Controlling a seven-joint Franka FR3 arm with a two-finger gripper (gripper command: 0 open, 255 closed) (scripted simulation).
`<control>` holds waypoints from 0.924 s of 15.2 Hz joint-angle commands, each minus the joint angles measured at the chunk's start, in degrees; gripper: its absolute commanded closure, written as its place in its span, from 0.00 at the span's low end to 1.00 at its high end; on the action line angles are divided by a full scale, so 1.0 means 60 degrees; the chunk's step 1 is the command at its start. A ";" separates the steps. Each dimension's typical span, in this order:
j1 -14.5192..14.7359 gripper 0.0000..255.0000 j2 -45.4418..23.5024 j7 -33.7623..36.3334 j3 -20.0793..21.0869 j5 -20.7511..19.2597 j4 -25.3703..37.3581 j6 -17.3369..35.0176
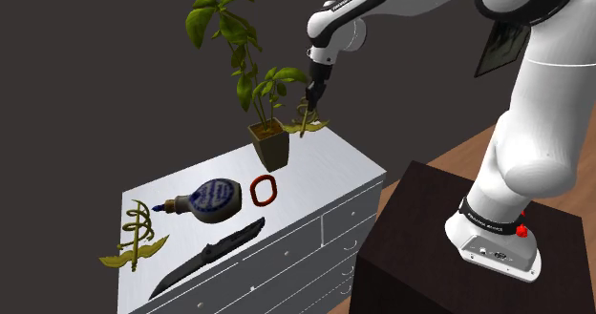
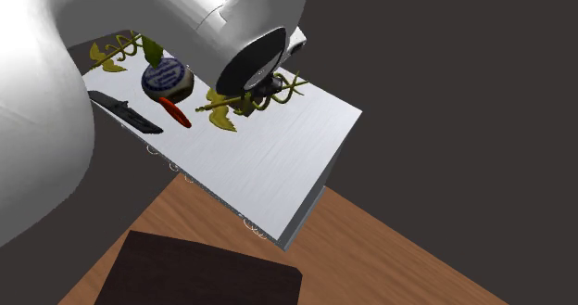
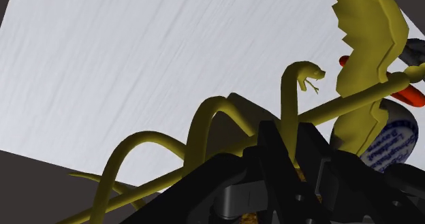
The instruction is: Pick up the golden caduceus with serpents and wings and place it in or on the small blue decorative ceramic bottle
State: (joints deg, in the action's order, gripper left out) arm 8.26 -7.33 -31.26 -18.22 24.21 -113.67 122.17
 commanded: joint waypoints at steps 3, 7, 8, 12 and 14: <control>0.0467 1.00 -0.0200 0.0885 0.0359 -0.0042 0.0391 0.0102; 0.0905 1.00 -0.0644 0.1701 0.0690 -0.0055 0.1006 0.0180; 0.1014 1.00 -0.0774 0.1904 0.0765 -0.0063 0.1190 0.0187; 0.1428 1.00 -0.1372 0.2709 0.1045 -0.0118 0.2049 0.0158; 0.1627 1.00 -0.1719 0.3109 0.1167 -0.0159 0.2558 0.0106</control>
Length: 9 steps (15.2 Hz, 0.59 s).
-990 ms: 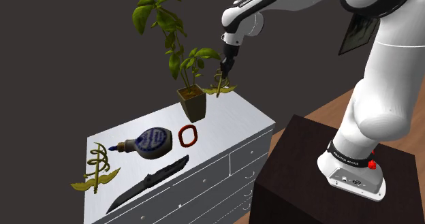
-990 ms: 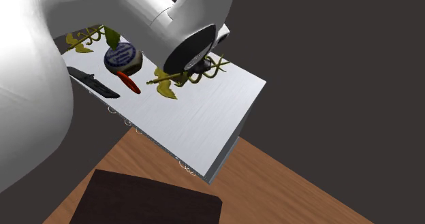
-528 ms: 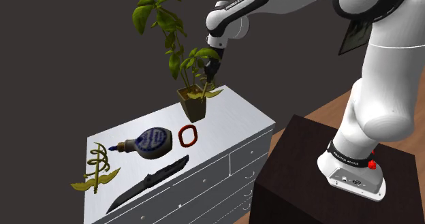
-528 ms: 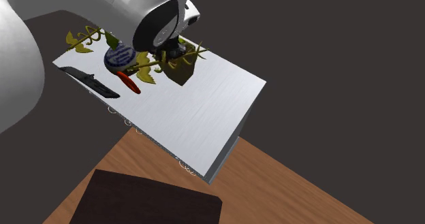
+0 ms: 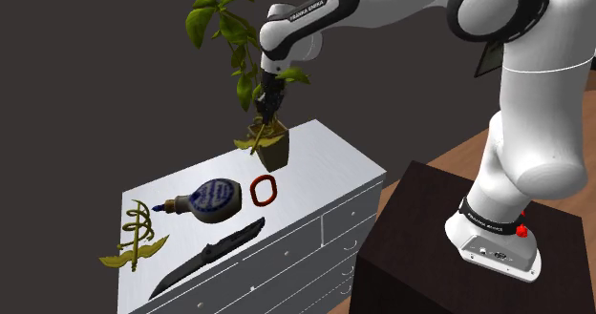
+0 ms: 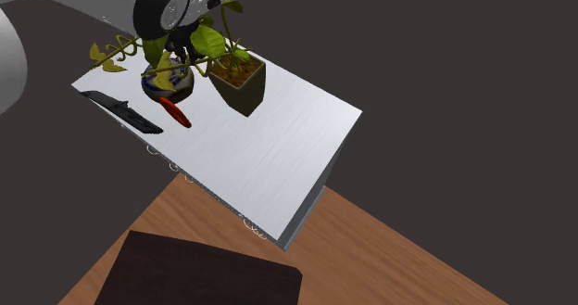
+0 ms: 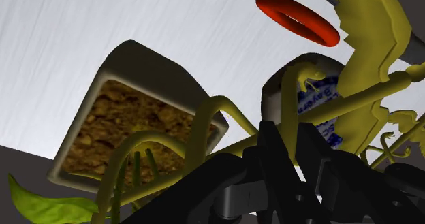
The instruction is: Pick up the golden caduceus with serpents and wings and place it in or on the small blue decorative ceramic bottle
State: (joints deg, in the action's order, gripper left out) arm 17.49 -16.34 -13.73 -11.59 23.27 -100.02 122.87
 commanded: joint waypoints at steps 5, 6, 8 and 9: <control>0.0561 1.00 -0.1237 0.1182 0.0316 -0.0136 0.1828 -0.0278; 0.0651 1.00 -0.1471 0.1380 0.0358 -0.0167 0.2193 -0.0359; 0.0822 1.00 -0.1976 0.1776 0.0436 -0.0233 0.2989 -0.0554; 0.0903 1.00 -0.2250 0.1976 0.0471 -0.0267 0.3427 -0.0672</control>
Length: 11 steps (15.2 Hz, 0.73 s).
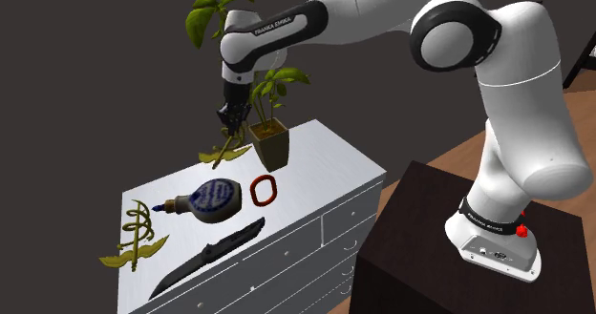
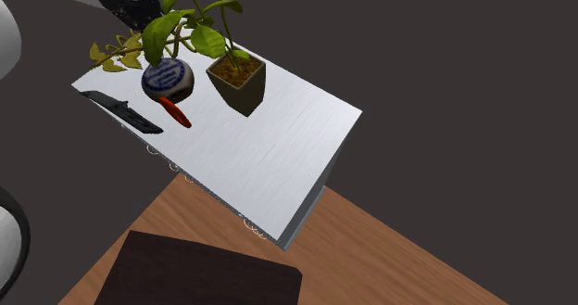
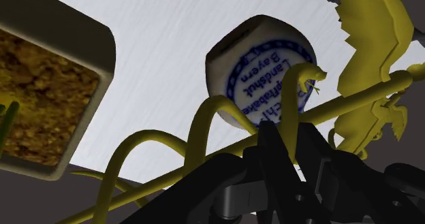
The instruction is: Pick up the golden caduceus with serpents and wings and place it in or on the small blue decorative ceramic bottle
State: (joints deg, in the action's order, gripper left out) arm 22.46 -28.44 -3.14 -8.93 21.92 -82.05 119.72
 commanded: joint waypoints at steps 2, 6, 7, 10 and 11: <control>0.0227 1.00 -0.0833 0.0613 0.0094 -0.0112 0.1407 -0.0429; 0.0463 1.00 -0.2377 0.1468 0.0209 -0.0263 0.3999 -0.1292; 0.0493 1.00 -0.2906 0.1711 0.0243 -0.0307 0.4911 -0.1625; 0.0530 1.00 -0.3753 0.2001 0.0297 -0.0351 0.6145 -0.1948; 0.0549 1.00 -0.3702 0.1956 0.0296 -0.0339 0.5928 -0.1788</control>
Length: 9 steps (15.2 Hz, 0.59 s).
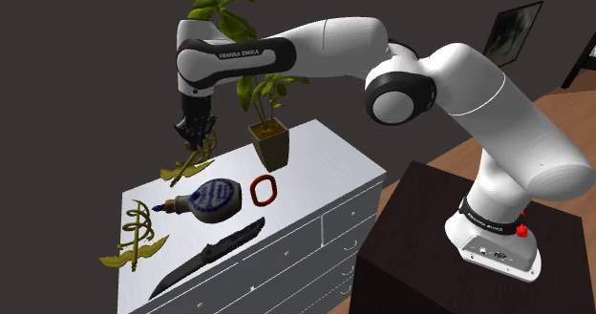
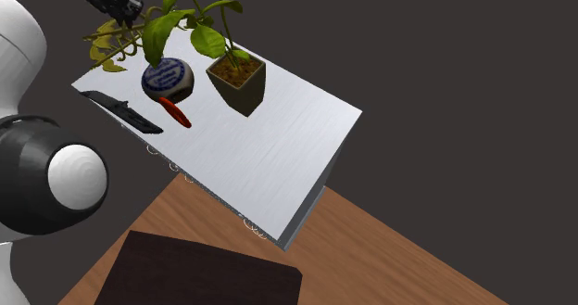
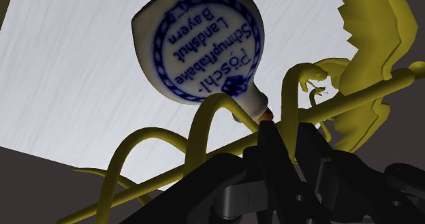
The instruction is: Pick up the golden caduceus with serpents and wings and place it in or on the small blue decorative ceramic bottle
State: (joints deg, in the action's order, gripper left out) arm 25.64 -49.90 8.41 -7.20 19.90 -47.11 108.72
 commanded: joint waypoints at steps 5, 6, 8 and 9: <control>0.0083 1.00 -0.0038 -0.0160 0.0019 0.0061 -0.0684 0.0721; 0.0092 1.00 -0.0036 -0.0196 0.0023 0.0074 -0.0813 0.0844; 0.0108 1.00 -0.0047 -0.0264 0.0033 0.0101 -0.1047 0.1081; 0.0115 1.00 -0.0059 -0.0297 0.0038 0.0115 -0.1153 0.1195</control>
State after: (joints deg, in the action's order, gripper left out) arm 26.27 -50.24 6.80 -7.00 20.51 -53.43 115.22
